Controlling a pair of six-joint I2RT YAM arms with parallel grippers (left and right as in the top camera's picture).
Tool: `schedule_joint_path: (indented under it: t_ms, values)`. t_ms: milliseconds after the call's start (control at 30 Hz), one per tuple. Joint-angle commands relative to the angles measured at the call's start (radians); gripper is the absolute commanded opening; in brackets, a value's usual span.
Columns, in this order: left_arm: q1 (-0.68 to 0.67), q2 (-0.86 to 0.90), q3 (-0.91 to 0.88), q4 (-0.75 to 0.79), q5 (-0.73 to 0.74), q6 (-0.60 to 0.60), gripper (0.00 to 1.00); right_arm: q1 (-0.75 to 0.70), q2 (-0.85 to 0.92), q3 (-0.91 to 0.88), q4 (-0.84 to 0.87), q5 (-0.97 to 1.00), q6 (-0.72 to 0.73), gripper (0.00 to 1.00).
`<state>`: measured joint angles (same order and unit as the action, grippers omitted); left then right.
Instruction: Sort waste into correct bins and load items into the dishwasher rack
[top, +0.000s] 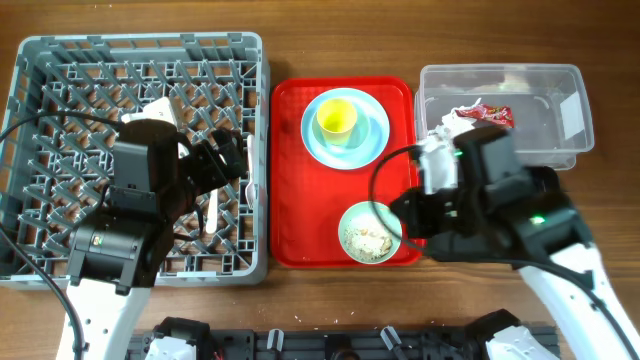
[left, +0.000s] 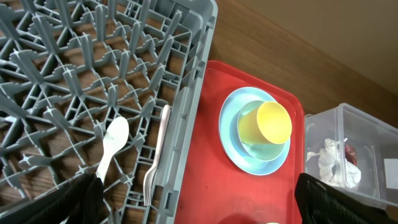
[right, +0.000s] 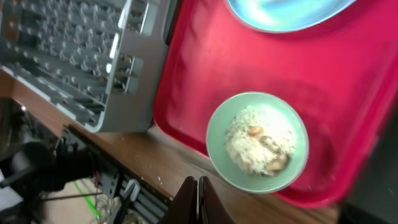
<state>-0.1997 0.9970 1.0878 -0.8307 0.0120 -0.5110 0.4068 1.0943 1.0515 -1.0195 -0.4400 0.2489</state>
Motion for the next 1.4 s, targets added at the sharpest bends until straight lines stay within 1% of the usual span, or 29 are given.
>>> schedule_joint_path:
  t_ms: [0,67,167,300,367,467,567,633,700,800,867,933,967,1000,1067,1167,1267,1367]
  values:
    - [0.006,-0.001,0.014,0.002,-0.01,0.005,1.0,0.115,0.084,-0.08,0.081,0.124,0.144,0.04]
    - [0.006,-0.001,0.014,0.002,-0.01,0.005,1.0,0.174,0.155,-0.11,0.142,0.169,0.194,0.04]
    - [0.006,-0.001,0.014,0.002,-0.01,0.005,1.0,0.231,0.294,-0.113,0.174,0.244,0.254,0.04]
    - [0.006,-0.001,0.014,0.002,-0.01,0.005,1.0,0.241,0.46,-0.113,0.194,0.35,0.32,0.04]
    - [0.006,-0.001,0.014,0.002,-0.01,0.005,1.0,0.241,0.53,-0.113,0.199,0.434,0.349,0.04]
    - [0.006,-0.001,0.014,0.002,-0.01,0.005,1.0,0.241,0.576,-0.113,0.228,0.539,0.362,0.04]
    - [0.006,-0.001,0.014,0.002,-0.01,0.005,1.0,0.241,0.578,-0.112,0.247,0.66,0.397,0.04]
    - [0.006,-0.001,0.014,0.002,-0.01,0.006,1.0,0.233,0.578,-0.111,0.249,0.795,0.437,0.05]
    - [0.006,-0.001,0.014,0.002,-0.01,0.005,1.0,0.205,0.578,-0.1,0.249,0.843,0.438,0.05]
    - [0.006,-0.001,0.014,0.002,-0.01,0.005,1.0,0.157,0.574,-0.072,0.246,0.836,0.431,0.04]
    - [0.006,-0.001,0.014,0.002,-0.01,0.005,1.0,0.131,0.566,-0.042,0.228,0.797,0.416,0.06]
    - [0.006,-0.001,0.014,0.002,-0.01,0.005,1.0,0.123,0.551,-0.001,0.208,0.66,0.317,0.14]
    - [0.006,-0.001,0.014,0.002,-0.01,0.005,1.0,0.123,0.538,0.032,0.183,0.549,0.251,0.18]
    - [0.006,-0.001,0.014,0.002,-0.01,0.005,1.0,0.123,0.528,0.056,0.163,0.486,0.221,0.21]
    - [0.006,-0.001,0.014,0.002,-0.01,0.005,1.0,0.123,0.498,0.108,0.101,0.413,0.218,0.25]
    - [0.006,-0.001,0.014,0.002,-0.01,0.005,1.0,0.123,0.446,0.125,0.037,0.365,0.218,0.32]
    - [0.006,-0.001,0.014,0.002,-0.01,0.005,1.0,0.136,0.447,0.11,-0.016,0.364,0.193,0.35]
    - [0.006,-0.001,0.014,0.002,-0.01,0.005,1.0,0.174,0.454,0.042,0.039,0.362,0.17,0.38]
